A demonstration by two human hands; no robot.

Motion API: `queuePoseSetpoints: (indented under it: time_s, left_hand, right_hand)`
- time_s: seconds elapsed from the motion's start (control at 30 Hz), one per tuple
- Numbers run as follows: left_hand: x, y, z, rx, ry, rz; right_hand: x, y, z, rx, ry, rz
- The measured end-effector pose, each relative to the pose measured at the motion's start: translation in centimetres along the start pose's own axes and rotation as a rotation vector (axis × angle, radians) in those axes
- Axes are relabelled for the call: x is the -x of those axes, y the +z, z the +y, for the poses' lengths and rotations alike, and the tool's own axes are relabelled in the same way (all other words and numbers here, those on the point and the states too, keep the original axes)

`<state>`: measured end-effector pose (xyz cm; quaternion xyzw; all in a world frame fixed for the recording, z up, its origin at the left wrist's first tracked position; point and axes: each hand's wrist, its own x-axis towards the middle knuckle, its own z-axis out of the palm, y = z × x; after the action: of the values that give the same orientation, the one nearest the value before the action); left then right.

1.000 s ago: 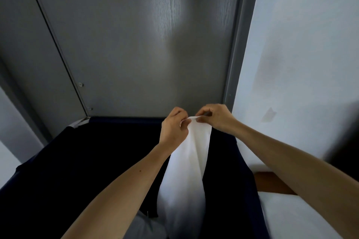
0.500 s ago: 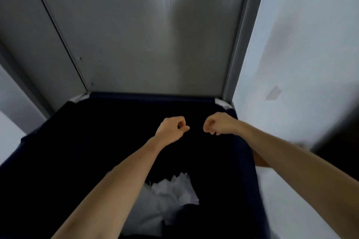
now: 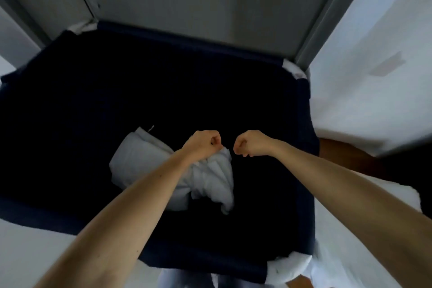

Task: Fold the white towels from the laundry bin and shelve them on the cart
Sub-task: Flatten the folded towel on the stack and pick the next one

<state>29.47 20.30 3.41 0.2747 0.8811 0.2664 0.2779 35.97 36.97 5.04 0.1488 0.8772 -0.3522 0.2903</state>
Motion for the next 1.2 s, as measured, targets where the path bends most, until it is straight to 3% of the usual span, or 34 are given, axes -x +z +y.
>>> queuePoseSetpoints:
  time_s: [0.2,0.63,0.97,1.2]
  left_hand:
    - [-2.8,4.2,-5.0,0.017,-0.138,-0.016]
    - [-14.8,21.2,-23.4,-0.157,-0.171,-0.207]
    - [-15.9,28.3,-26.8,-0.196,-0.166,-0.29]
    - [-15.4,25.3,-23.8,-0.13,-0.165,-0.179]
  right_hand:
    - [-6.7,3.6,4.0,0.026,0.098,-0.077]
    - [-25.0,19.0,17.2,-0.026,0.277,-0.153]
    - [-28.2,25.9,22.9,-0.06,0.269,-0.105]
    - [-27.6,22.5,16.1,-0.292,0.164,-0.08]
